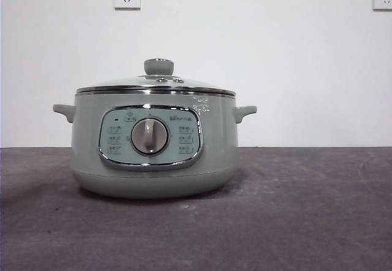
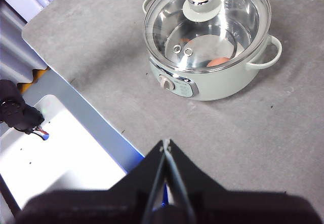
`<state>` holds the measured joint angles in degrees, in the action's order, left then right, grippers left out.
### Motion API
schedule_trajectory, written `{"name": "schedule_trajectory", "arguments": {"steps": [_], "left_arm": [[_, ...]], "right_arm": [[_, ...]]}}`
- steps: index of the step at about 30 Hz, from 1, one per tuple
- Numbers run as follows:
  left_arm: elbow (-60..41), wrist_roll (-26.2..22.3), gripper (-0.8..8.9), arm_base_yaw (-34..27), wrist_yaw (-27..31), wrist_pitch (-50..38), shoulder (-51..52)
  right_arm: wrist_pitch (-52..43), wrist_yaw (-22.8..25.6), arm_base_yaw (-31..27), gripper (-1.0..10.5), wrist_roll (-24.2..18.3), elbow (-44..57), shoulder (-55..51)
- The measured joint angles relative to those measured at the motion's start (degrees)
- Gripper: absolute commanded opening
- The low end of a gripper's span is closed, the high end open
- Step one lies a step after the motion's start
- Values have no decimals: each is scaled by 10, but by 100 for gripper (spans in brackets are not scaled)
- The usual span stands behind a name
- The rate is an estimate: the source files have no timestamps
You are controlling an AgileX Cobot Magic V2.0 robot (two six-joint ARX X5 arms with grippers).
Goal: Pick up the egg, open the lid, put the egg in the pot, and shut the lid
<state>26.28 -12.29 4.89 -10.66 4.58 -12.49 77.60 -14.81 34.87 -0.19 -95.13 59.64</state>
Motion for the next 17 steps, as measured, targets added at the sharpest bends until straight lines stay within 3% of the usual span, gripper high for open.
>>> {"name": "schedule_trajectory", "arguments": {"steps": [17], "left_arm": [[-210, 41, -3, -22, 54, -4, 116]], "right_arm": [[0, 0, 0, 0, 0, 0, 0]]}}
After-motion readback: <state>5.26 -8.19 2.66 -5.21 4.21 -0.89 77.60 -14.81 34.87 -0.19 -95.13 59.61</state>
